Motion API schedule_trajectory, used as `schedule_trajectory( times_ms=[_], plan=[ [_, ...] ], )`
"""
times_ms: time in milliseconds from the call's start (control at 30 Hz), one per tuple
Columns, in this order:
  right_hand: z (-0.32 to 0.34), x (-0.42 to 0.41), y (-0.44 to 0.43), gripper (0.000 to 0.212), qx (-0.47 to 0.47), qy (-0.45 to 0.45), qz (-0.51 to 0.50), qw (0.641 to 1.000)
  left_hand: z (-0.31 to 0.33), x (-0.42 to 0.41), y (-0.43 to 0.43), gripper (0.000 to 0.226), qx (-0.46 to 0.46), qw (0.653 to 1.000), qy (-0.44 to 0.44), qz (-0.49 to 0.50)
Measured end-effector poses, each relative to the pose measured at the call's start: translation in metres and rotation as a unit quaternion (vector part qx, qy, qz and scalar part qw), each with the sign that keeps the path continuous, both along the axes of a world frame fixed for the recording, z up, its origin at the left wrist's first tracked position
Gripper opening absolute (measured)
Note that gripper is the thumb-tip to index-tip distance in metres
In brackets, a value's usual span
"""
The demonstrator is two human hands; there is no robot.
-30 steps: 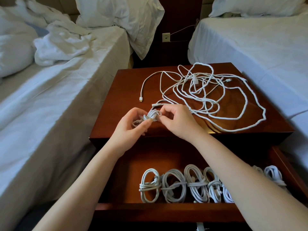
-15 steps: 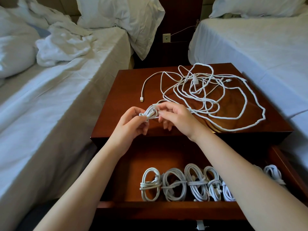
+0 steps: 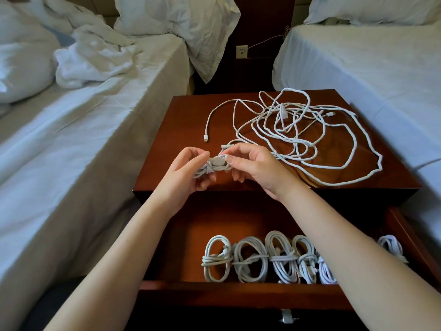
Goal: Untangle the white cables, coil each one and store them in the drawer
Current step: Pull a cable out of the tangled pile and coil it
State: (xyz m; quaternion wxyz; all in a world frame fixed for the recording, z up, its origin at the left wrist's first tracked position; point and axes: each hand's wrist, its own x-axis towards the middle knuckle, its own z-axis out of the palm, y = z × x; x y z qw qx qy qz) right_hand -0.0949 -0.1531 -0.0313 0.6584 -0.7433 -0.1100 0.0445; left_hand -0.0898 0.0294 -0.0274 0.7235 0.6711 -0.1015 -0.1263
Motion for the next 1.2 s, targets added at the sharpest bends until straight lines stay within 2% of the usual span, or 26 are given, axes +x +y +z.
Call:
schedule_trajectory(
  times_ms=[167, 400, 500, 633, 667, 733, 833, 933, 1067, 1200],
  plan=[
    [0.0, 0.0, 0.005, 0.013, -0.005, 0.014, -0.017, 1.0, 0.003, -0.003, 0.001, 0.02, 0.032, 0.999, 0.006, 0.021],
    [0.0, -0.007, 0.012, 0.01, -0.047, -0.048, -0.048, 0.997, 0.002, -0.006, 0.011, 0.02, 0.048, 0.999, 0.012, -0.001],
    [0.0, -0.01, 0.013, 0.014, -0.031, -0.037, -0.048, 0.998, 0.002, -0.008, 0.012, 0.021, 0.028, 0.999, 0.028, -0.013],
    [0.0, -0.014, 0.012, 0.023, 0.056, 0.006, -0.016, 0.998, 0.002, -0.009, 0.01, 0.022, -0.033, 0.996, 0.083, 0.004],
    [-0.001, -0.015, 0.01, 0.024, 0.053, -0.01, -0.011, 0.998, 0.002, -0.008, 0.01, 0.023, -0.042, 0.995, 0.094, 0.008],
    [-0.003, -0.018, 0.006, 0.027, -0.013, -0.088, -0.025, 0.996, 0.002, -0.008, 0.01, 0.023, -0.056, 0.992, 0.109, 0.021],
    [-0.005, -0.019, 0.008, 0.024, -0.138, -0.215, -0.07, 0.964, 0.002, -0.009, 0.008, 0.022, -0.054, 0.993, 0.106, 0.026],
    [-0.005, -0.018, 0.013, 0.018, -0.172, -0.292, -0.083, 0.937, 0.001, -0.012, 0.006, 0.026, -0.039, 0.995, 0.087, 0.02],
    [-0.007, -0.016, 0.012, 0.016, -0.192, -0.323, -0.076, 0.924, 0.002, -0.014, 0.005, 0.025, -0.03, 0.997, 0.055, 0.037],
    [-0.008, -0.017, 0.013, 0.012, -0.183, -0.283, -0.055, 0.94, 0.0, -0.013, 0.006, 0.022, -0.01, 0.998, 0.021, 0.057]
  ],
)
